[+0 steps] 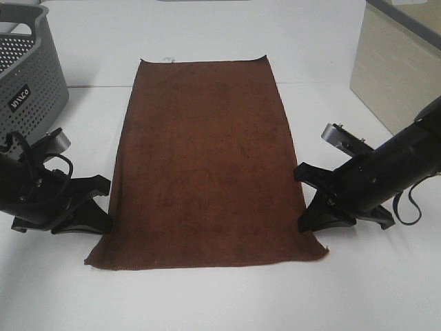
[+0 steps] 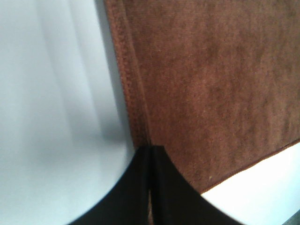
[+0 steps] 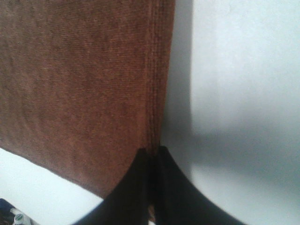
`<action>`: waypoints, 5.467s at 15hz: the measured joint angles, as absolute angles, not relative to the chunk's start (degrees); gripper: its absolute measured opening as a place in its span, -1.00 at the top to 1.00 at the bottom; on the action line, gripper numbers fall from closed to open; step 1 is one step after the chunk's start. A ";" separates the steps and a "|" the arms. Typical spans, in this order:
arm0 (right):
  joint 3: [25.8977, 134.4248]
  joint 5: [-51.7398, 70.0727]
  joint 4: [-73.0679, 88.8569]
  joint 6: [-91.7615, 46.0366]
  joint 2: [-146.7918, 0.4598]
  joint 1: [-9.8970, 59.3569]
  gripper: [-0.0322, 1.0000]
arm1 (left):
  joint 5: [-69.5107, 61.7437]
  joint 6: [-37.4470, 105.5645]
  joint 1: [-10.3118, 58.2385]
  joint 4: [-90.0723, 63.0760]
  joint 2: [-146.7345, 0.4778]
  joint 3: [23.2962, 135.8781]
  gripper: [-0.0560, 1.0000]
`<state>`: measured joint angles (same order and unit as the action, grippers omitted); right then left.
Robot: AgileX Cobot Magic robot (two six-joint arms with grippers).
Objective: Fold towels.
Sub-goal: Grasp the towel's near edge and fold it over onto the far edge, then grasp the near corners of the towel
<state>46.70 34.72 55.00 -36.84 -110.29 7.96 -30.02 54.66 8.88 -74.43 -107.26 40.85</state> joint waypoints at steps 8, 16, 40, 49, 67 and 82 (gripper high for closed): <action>35.12 37.30 49.68 -30.48 -96.72 7.96 0.94 | -30.48 43.89 8.88 -64.97 -90.53 28.13 0.89; 22.75 37.30 49.68 -30.48 -88.01 7.96 0.94 | -33.06 42.57 8.88 -64.97 -83.14 16.73 0.89; 112.24 46.24 35.47 -17.42 -133.21 7.96 0.94 | -21.77 31.74 8.88 -56.95 -126.97 92.42 0.89; 125.25 36.55 33.23 -17.53 -146.39 7.96 0.94 | -15.07 36.73 8.88 -56.21 -139.29 106.46 0.89; 125.42 58.67 28.99 -12.26 -140.83 7.96 -0.55 | -35.12 35.98 6.07 -51.57 -134.93 106.63 -0.56; 109.32 68.64 26.13 -4.01 -136.36 7.96 -0.55 | -35.64 16.16 5.67 -37.36 -123.19 79.58 -0.56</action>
<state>109.32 68.64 26.13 -4.01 -136.36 7.96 -35.64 16.16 5.67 -37.36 -123.19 79.58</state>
